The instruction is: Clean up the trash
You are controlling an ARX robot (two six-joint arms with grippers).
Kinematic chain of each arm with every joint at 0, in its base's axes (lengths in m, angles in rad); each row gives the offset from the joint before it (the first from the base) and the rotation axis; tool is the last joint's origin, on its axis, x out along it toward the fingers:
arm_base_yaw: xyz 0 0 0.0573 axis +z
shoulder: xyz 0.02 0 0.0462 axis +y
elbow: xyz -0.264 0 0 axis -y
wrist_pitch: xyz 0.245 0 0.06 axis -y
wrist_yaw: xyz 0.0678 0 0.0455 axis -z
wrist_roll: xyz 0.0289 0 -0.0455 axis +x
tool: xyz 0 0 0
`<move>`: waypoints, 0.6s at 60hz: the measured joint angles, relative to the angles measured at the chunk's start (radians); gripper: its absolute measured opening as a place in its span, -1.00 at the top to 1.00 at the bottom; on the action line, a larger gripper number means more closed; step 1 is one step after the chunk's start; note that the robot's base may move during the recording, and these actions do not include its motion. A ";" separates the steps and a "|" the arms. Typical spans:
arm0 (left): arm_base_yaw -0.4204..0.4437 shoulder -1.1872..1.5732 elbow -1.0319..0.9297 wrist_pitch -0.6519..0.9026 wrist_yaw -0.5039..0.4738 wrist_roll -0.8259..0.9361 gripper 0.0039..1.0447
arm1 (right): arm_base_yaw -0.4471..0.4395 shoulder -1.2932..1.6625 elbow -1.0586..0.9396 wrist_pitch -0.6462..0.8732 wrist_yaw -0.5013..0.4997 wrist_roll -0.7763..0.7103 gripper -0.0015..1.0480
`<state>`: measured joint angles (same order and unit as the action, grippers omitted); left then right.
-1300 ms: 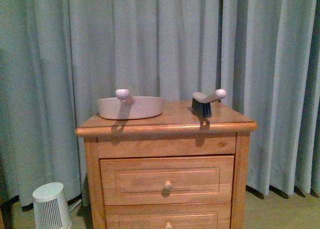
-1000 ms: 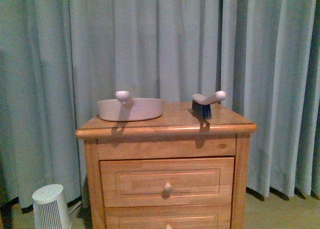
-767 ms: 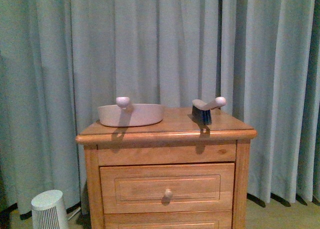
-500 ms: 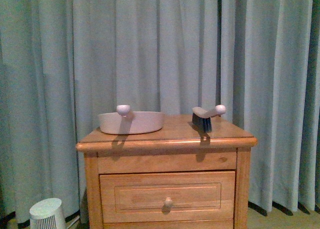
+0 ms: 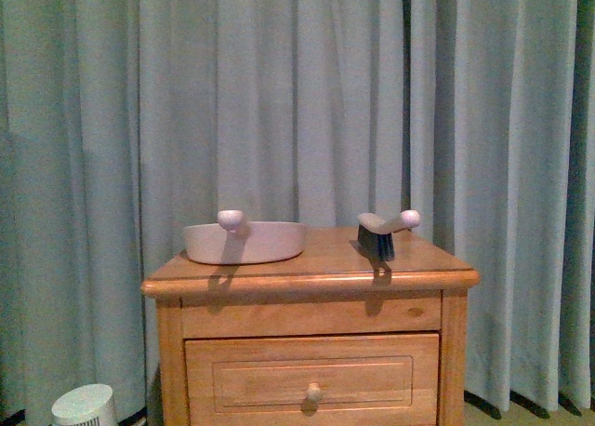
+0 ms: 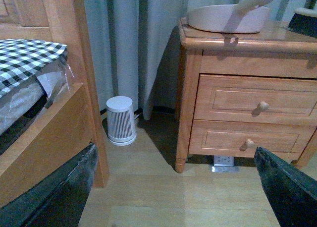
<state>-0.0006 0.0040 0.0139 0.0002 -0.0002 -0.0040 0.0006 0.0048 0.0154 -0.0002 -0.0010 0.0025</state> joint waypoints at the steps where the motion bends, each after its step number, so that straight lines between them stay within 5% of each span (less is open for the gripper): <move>1: 0.000 0.000 0.000 0.000 0.000 0.000 -0.86 | 0.000 0.000 0.000 0.000 0.000 0.000 -0.86; 36: 0.000 0.000 0.000 0.000 0.000 0.000 -0.86 | 0.000 0.000 0.000 0.000 0.000 0.000 -0.86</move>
<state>-0.0006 0.0040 0.0139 -0.0002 -0.0006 -0.0040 0.0006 0.0048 0.0154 -0.0002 -0.0006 0.0029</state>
